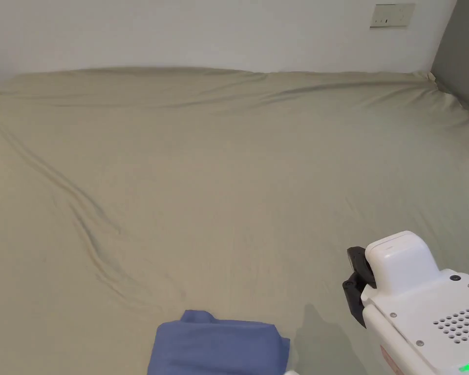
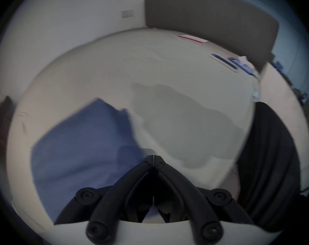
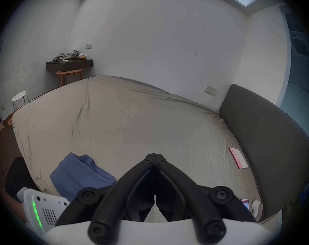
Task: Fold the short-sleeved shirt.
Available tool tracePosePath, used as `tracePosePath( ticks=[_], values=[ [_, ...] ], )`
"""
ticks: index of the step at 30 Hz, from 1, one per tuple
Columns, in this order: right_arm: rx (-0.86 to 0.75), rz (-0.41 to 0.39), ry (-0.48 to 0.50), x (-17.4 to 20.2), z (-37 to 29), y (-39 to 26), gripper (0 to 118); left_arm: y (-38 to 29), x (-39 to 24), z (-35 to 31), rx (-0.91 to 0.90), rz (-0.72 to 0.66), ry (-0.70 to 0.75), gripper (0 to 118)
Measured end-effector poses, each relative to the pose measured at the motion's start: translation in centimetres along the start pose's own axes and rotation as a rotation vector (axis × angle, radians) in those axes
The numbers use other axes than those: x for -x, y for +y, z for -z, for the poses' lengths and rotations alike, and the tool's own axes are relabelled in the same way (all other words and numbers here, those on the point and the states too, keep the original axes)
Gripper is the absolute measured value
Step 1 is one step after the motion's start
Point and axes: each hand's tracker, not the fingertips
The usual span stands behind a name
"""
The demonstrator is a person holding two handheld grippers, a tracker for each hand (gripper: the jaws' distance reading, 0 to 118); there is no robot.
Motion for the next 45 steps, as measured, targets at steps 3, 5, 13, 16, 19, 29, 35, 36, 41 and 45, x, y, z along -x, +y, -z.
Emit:
tracePosePath(
  ticks=[3, 5, 13, 16, 19, 29, 35, 36, 41, 45],
  values=[
    [-0.006, -0.004, 0.008, 0.3, 0.4, 0.1, 0, -1.1, 0.4, -2.6, -0.058, -0.01, -0.063, 0],
    [-0.004, 0.002, 0.026, 0.6, 0.9, 0.1, 0, -1.6, 2.8, -5.0, -0.122, -0.091, -0.068, 0],
    [0.129, 0.075, 0.275, 4.4, 6.3, -4.0, 0, -5.3, 16.5, -11.1, -0.291, -0.472, 0.216, 0],
    [0.281, -0.004, 0.352, 7.4, 9.5, -7.5, 0, -7.0, 19.4, -11.7, -0.303, -0.517, 0.25, 0],
    [0.434, -0.037, 0.437, 10.2, 11.7, -10.7, 0, -8.0, 21.1, -11.2, -0.275, -0.561, 0.195, 0],
    [0.537, 0.039, 0.483, 9.6, 14.4, -12.4, 0, -8.4, 25.0, -6.6, -0.124, -0.745, -0.183, 115],
    [0.543, 0.07, 0.495, 9.3, 14.5, -12.6, 0, -8.4, 27.2, -1.9, -0.085, -0.977, -0.496, 117],
    [0.543, 0.073, 0.495, 9.3, 14.6, -12.6, 0, -8.3, 27.2, -1.4, -0.106, -0.991, -0.558, 117],
    [0.545, 0.083, 0.494, 9.3, 14.6, -12.6, 0, -7.1, 25.4, 0.4, -0.054, -1.024, -0.553, 25],
    [0.544, 0.096, 0.49, 9.0, 14.3, -12.1, 0, -6.9, 24.4, -0.6, -0.061, -1.031, -0.529, 25]
  ],
)
